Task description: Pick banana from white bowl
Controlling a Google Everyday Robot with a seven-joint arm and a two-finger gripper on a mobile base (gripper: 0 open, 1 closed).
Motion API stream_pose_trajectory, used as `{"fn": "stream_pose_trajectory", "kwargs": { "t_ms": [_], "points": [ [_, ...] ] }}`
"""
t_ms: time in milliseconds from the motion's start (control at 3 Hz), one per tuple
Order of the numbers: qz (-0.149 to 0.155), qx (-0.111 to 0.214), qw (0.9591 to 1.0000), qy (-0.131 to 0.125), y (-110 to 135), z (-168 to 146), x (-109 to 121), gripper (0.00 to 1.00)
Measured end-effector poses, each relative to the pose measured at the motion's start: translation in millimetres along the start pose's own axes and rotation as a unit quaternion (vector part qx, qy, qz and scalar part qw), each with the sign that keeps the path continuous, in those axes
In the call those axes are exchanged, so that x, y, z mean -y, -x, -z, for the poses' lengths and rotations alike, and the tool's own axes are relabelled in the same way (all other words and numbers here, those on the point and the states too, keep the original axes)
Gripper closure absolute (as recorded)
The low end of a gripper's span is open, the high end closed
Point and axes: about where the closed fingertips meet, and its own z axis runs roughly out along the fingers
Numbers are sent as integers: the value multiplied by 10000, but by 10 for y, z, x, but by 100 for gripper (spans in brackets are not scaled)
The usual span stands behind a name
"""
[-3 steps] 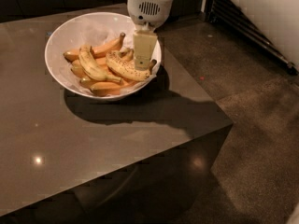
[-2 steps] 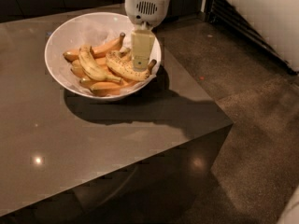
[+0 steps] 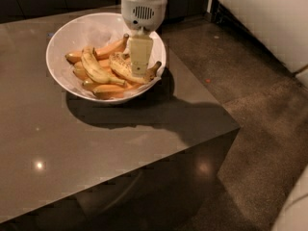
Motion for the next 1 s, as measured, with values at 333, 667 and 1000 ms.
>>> {"fn": "stream_pose_trajectory", "kwargs": {
  "t_ms": [333,667,1000],
  "points": [
    [36,-19,10000,47,41,-31,1,45],
    [44,-52,10000,71,70,-54,12,44],
    [33,-96,9999,113,79,-87,23,43]
  ]
}}
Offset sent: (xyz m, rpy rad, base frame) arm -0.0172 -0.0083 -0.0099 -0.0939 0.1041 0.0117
